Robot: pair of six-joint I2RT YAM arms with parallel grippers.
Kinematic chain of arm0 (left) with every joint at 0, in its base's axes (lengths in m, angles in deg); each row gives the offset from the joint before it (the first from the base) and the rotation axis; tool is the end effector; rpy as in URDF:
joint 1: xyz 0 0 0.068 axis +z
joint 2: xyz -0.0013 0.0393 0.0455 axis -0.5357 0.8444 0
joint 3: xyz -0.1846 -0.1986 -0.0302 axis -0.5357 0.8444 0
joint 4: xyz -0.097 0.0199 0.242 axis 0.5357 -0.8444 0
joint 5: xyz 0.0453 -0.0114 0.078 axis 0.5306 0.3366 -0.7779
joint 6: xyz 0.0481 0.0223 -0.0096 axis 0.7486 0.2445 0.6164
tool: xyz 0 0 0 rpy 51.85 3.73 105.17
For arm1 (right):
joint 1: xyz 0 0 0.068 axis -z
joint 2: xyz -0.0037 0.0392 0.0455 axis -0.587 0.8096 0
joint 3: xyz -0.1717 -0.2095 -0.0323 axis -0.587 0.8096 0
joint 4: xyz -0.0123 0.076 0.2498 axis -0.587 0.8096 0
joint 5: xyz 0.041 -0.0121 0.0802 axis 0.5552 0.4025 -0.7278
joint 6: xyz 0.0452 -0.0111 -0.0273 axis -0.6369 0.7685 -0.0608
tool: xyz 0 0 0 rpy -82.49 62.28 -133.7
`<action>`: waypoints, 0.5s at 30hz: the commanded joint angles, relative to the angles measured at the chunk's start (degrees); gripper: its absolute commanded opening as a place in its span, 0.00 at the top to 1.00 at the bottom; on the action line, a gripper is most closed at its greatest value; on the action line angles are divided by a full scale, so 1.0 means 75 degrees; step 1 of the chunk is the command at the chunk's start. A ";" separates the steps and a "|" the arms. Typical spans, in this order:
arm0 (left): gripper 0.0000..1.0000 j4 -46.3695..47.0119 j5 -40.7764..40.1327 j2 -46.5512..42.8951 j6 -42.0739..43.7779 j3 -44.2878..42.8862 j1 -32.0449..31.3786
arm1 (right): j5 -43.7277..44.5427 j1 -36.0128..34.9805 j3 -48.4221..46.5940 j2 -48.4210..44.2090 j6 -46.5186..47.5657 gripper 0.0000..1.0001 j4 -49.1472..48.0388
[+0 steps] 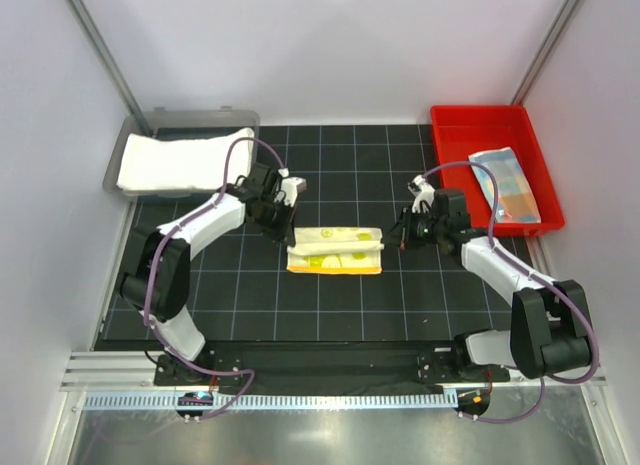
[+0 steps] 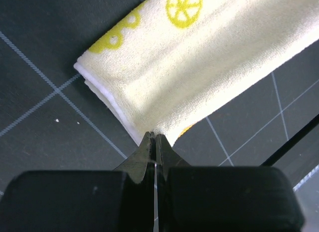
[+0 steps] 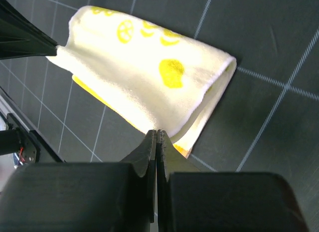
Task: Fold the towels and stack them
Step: Fold the towel
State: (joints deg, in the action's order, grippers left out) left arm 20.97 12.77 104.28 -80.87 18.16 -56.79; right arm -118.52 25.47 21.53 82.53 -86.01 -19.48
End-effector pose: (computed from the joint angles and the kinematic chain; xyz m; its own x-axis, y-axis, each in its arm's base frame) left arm 0.3099 -0.1565 0.2109 -0.8489 0.3058 -0.4311 0.4825 0.7813 -0.3960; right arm 0.2577 0.0677 0.2063 -0.7738 0.0805 -0.6283 -0.3692 0.7487 0.5505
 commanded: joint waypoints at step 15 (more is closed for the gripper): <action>1.00 0.0593 -0.1708 -0.0934 -0.0519 0.0664 -0.0520 | 0.0696 -0.0126 0.0993 -0.0598 -0.0712 0.99 -0.0531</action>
State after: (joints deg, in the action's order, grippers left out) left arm 22.47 4.79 100.89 -83.67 22.01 -60.49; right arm -114.65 24.77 28.33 80.43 -90.68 -20.82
